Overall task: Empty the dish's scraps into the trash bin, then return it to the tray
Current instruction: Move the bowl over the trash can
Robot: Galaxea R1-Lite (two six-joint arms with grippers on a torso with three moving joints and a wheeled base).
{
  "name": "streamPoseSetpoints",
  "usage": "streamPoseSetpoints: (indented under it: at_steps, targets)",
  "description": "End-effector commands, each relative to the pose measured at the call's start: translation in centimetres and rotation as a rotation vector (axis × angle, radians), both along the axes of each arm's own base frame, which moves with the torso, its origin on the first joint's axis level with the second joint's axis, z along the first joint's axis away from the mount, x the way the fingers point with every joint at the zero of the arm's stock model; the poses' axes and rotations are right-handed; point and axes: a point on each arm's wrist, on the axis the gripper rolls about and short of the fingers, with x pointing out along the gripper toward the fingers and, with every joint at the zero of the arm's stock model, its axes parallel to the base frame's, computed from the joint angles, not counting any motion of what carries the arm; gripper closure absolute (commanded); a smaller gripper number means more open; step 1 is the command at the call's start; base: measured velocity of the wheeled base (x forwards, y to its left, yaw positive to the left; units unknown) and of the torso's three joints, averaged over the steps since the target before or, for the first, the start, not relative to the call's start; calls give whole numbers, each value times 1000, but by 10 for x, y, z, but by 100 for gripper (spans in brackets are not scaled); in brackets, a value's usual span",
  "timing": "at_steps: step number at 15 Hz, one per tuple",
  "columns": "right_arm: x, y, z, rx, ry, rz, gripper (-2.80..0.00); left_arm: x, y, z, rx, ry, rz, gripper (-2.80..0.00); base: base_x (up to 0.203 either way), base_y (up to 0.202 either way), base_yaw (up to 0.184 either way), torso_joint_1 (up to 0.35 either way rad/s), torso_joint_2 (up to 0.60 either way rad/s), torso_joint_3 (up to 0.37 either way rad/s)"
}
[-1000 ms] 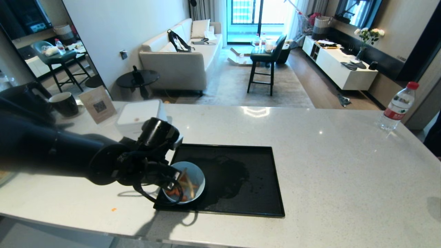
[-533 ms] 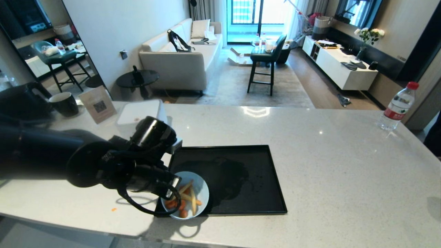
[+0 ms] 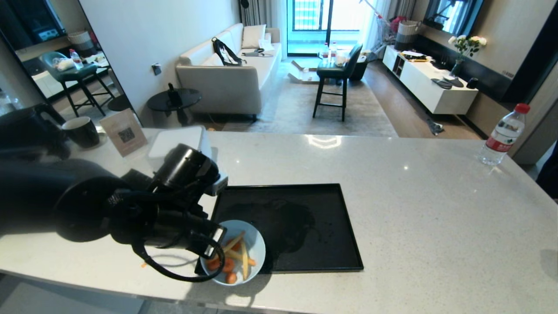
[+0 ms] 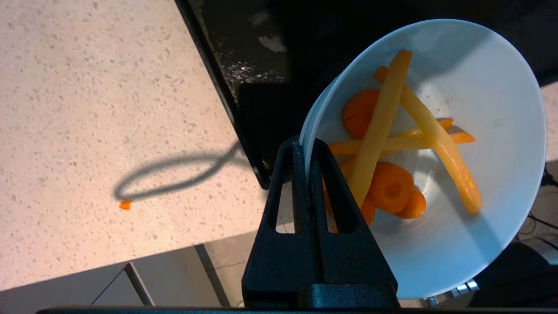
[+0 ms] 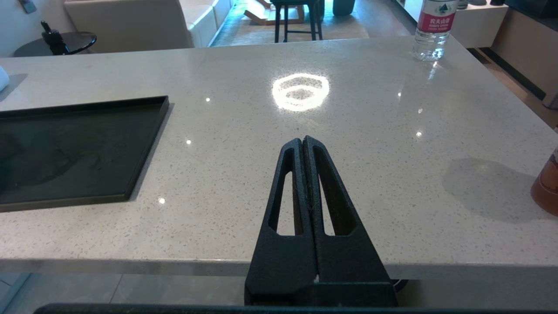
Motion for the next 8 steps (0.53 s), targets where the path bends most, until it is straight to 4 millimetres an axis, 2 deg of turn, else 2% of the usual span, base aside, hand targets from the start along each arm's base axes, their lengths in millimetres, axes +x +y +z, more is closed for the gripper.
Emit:
streamPoseSetpoints:
  at_steps: [1, 5, 8]
  targets:
    - [0, 0, 0, 0, -1, 0, 0, -6, 1, 7, -29, 2, -12, 0, 0, 0, 0, 0, 0, 0]
    - [0, 0, 0, 0, -1, 0, 0, -13, 4, 15, -90, 20, -14, 0, 0, 0, 0, 0, 0, 0]
    - [0, 0, 0, 0, -1, 0, 0, -16, 18, 22, -97, 24, 33, 0, 0, 0, 0, 0, 0, 0]
